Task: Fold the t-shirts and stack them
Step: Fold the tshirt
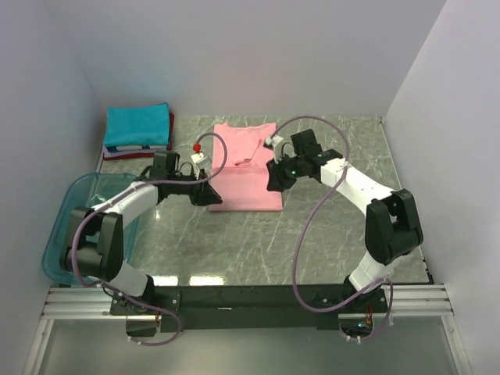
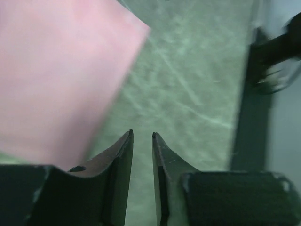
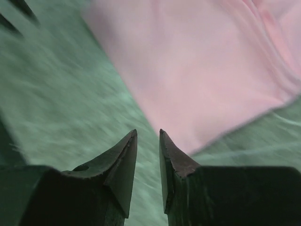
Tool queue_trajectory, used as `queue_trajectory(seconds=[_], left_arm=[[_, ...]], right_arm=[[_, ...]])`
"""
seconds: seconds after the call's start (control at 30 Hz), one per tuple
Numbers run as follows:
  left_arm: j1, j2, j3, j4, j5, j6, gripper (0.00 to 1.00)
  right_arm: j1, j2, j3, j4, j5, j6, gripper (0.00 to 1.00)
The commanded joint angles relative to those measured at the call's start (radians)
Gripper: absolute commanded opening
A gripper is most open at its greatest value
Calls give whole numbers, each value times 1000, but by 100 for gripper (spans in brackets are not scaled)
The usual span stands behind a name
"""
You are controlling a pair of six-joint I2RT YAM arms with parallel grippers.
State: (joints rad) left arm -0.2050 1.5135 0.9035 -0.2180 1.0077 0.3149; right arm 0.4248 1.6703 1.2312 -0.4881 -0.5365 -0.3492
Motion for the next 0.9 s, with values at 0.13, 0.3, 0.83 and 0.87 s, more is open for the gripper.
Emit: queue_trajectory(seconds=[0.13,0.3,0.83,0.87], left_arm=[[-76,63,-161,528,120,-903,37],[-79,196,-146,690,91,-1016,59],[-88,398,-166,1143,161,-1303,99],[-93,419,-164,1146,160,-1307,99]], right_arm=[[6,107,-27,247,-404,655,35],[11,173,-62,381,-457,794,55],[8,298,-156,653,-543,973,84],[6,305,-162,677,-551,987,84]])
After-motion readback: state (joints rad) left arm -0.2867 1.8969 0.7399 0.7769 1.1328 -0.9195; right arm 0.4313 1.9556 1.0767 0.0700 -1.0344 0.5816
